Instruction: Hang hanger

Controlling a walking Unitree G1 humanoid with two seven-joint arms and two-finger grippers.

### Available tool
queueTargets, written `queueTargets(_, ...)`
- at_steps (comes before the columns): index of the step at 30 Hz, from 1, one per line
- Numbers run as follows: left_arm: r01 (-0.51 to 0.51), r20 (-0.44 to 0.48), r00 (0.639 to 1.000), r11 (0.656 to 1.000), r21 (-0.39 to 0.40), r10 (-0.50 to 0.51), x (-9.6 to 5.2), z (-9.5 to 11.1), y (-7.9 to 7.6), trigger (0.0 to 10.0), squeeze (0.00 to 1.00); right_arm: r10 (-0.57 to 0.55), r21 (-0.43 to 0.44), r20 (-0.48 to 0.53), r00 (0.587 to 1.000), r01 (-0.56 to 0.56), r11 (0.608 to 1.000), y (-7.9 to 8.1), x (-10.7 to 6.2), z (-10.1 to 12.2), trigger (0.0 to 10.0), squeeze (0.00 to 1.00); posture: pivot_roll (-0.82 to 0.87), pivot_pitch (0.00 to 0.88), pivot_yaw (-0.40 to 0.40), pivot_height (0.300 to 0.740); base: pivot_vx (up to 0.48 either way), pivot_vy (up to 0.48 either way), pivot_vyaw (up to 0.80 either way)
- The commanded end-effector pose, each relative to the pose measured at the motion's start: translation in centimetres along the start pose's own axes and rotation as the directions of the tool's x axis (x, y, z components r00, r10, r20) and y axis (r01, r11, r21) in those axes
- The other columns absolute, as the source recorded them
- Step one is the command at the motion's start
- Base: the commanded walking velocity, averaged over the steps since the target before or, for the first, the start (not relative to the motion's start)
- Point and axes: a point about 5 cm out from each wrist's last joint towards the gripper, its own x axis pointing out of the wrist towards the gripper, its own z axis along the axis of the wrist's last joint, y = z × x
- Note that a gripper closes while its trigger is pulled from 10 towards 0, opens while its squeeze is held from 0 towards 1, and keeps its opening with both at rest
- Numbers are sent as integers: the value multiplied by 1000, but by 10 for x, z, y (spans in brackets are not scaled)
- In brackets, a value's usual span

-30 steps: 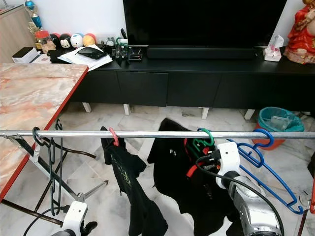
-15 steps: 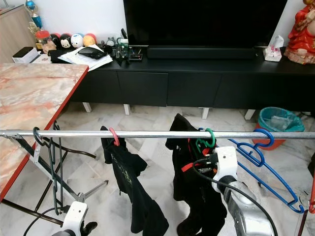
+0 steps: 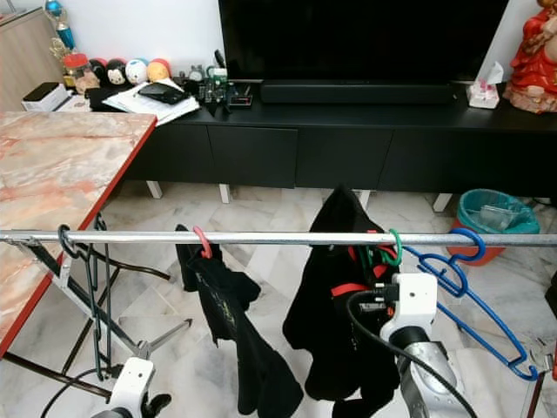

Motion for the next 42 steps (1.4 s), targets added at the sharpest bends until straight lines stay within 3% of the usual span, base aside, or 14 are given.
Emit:
queueTargets(1,0,-16,1000,1000,11,0,-1,-3,1,10000,0,-30,-4,24,999,31,1000,-3,-4,1,0,0,-234,0,51,740,0,0,0)
queueTargets(10,0,-13,1000,1000,10,0,-1,-2,1,10000,0,-78,21,-1,997,78,997,-1,-18,-16,0,0,-240,0,51,740,0,0,0)
queueTargets(11,0,-12,1000,1000,10,1,-1,-2,1,10000,0,-74,23,-5,997,74,997,1,-19,-18,4314,0,-241,0,51,740,0,0,0)
queueTargets(12,-1,-12,1000,1000,10,1,-1,-2,1,10000,0,-70,23,-11,998,70,997,2,-20,-20,4314,0,-241,0,51,740,0,0,0)
queueTargets(13,-1,-10,1000,1000,9,1,-1,-2,1,10000,0,-73,16,-17,997,73,997,2,-21,-22,10000,0,-239,0,50,740,0,0,0)
queueTargets(18,-2,0,1000,1000,0,2,-1,-2,1,10000,0,-99,33,-18,995,100,994,-1,-20,-25,10000,0,-234,0,50,740,0,0,0)
queueTargets(30,-1,-14,1000,1000,13,1,-1,-2,3,10000,0,-13,32,-66,998,15,999,6,-21,-37,10000,0,-237,0,54,740,0,0,0)
queueTargets(42,1,-20,1000,1000,15,0,-1,-3,3,10000,0,-1,44,-74,997,5,999,5,-21,-39,10000,0,-236,0,54,740,0,0,0)
